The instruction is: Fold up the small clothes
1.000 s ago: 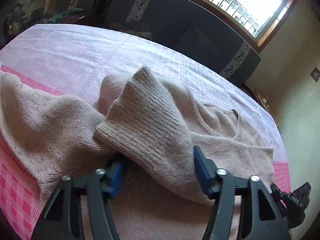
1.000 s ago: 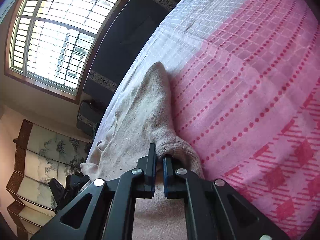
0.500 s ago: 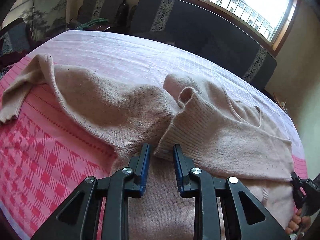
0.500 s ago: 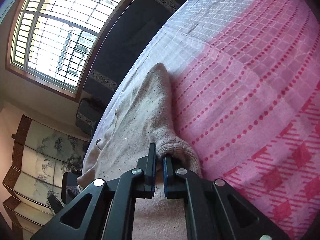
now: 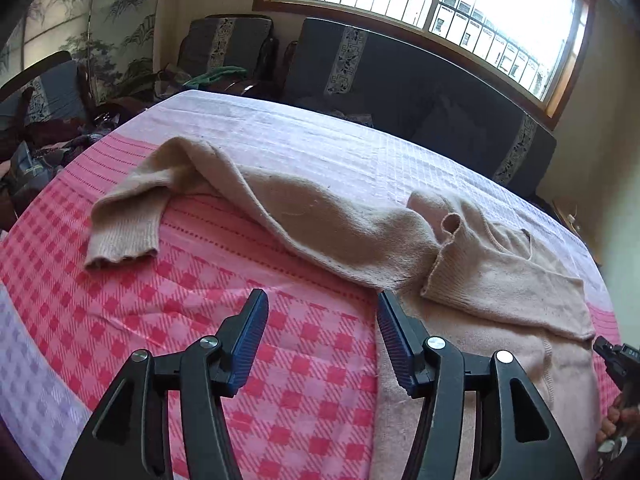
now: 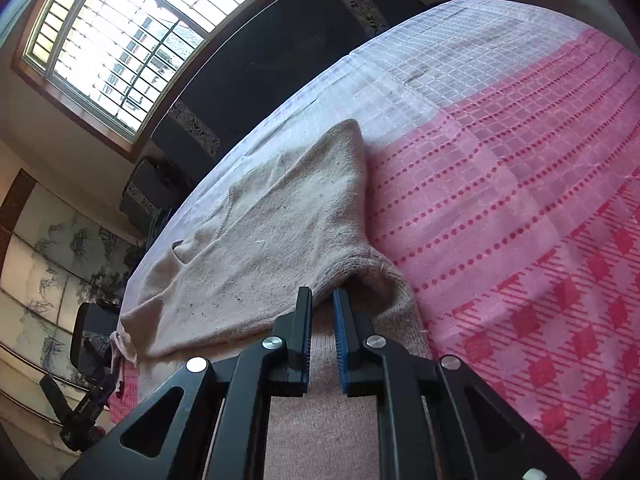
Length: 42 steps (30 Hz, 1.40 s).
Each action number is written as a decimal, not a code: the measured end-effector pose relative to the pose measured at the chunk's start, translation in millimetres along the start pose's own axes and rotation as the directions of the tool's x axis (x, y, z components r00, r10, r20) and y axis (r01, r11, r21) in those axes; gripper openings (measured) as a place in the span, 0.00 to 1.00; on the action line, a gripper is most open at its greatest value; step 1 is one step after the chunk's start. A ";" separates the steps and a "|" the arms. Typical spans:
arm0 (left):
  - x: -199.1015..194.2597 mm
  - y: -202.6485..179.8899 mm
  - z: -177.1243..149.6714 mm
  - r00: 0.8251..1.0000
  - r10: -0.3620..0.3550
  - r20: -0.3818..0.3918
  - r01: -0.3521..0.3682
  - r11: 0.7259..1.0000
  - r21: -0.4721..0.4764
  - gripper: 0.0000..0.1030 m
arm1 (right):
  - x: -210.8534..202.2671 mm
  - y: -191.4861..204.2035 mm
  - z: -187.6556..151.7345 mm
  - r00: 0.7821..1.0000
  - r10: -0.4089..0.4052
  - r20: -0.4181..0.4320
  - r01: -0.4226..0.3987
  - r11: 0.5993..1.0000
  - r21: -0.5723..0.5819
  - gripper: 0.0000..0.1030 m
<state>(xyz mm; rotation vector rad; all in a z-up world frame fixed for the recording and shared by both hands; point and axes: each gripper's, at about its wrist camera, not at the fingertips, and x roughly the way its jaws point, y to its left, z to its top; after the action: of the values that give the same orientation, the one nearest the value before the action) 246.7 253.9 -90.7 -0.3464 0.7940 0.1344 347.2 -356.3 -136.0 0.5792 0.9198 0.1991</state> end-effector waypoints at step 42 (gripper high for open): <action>-15.7 -67.5 157.7 0.984 0.018 0.176 -0.052 0.981 0.186 0.09 | 25.8 77.4 -99.1 0.965 0.162 -0.205 -0.197 0.967 -0.161 0.13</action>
<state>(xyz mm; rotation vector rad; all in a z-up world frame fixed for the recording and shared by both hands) 358.8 246.8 39.9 -0.1370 0.6346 0.1189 289.9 -243.4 -157.5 0.4811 1.0222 0.5047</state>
